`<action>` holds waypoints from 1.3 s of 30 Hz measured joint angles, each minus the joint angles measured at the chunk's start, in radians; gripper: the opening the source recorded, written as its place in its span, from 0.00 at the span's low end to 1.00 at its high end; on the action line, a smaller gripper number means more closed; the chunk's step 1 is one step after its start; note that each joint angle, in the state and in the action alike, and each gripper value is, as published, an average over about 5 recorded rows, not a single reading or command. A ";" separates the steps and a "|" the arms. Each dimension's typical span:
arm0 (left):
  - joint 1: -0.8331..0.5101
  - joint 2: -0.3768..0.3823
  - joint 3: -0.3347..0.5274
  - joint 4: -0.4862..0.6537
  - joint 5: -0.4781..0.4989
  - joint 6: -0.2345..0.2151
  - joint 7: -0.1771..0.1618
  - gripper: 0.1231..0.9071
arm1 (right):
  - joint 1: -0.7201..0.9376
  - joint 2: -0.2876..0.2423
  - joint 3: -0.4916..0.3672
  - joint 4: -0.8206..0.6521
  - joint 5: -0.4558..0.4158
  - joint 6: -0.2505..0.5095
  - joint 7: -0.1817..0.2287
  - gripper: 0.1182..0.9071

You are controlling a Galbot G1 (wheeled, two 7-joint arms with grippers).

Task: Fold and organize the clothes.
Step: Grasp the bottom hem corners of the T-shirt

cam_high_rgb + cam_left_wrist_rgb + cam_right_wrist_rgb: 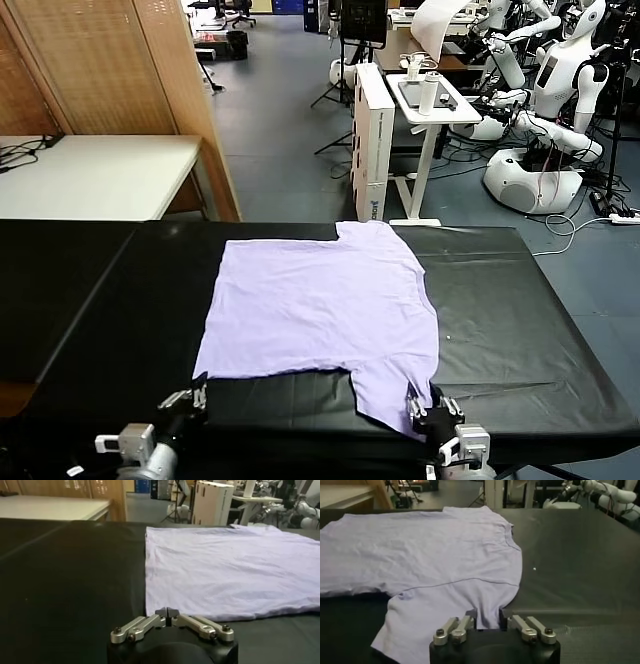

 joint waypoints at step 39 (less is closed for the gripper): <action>-0.001 0.009 -0.004 -0.021 0.067 0.092 -0.007 0.34 | -0.008 0.005 0.000 0.006 -0.001 0.004 0.003 0.04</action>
